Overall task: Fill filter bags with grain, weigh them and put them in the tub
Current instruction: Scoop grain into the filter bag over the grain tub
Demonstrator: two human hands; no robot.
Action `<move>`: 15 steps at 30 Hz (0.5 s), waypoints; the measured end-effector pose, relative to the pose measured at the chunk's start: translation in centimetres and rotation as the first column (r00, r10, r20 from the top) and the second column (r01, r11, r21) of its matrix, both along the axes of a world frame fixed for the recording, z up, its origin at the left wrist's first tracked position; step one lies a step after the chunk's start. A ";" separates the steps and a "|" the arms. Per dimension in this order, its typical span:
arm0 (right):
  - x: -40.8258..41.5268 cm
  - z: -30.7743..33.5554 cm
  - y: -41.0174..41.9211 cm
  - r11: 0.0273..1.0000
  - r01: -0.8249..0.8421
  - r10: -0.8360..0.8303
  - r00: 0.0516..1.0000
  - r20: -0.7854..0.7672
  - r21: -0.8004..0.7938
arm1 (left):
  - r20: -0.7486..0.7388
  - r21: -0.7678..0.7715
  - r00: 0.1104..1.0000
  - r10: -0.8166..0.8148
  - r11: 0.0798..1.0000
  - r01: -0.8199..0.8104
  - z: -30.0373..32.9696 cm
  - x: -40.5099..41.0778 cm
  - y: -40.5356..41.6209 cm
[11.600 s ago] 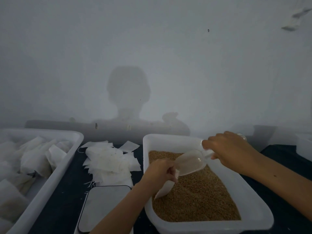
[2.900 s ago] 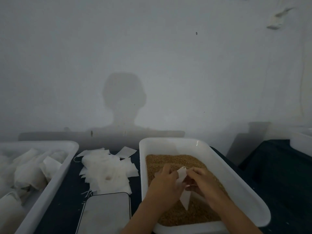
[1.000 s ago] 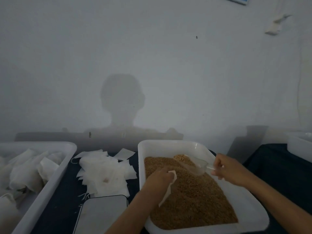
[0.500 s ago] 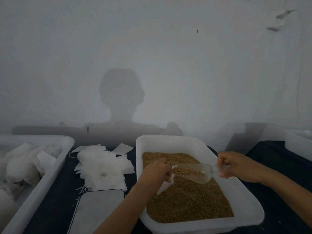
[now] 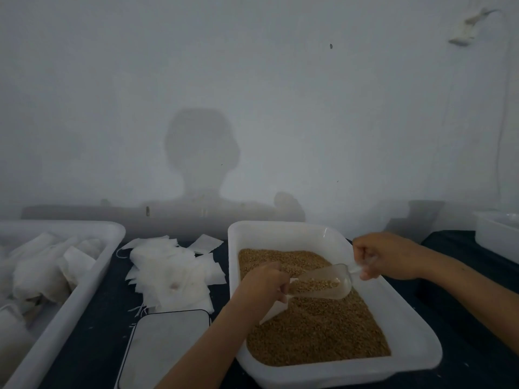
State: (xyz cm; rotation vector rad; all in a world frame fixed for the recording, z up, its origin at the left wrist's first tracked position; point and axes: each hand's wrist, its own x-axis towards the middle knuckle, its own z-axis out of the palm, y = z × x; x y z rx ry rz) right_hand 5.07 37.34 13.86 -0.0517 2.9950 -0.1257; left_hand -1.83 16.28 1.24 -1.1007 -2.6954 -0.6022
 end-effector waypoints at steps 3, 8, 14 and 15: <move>-0.2 0.3 -0.2 0.998 -0.007 0.008 1.000 -0.012 0.055 | -0.011 -0.004 1.000 0.001 1.000 -0.001 0.1 0.1 -0.1; -0.4 0.6 -0.2 0.995 -0.013 0.016 0.999 -0.034 0.101 | -0.015 0.040 1.000 -0.004 0.999 0.005 0.2 0.2 -0.2; -0.5 0.7 -0.2 0.995 -0.014 0.019 0.999 -0.045 0.101 | 0.031 0.050 0.999 -0.029 0.998 0.027 0.4 0.1 -0.2; -0.5 0.7 -0.2 0.995 -0.014 0.018 0.999 -0.045 0.098 | 0.038 0.048 0.999 -0.032 0.998 0.030 0.4 0.1 -0.2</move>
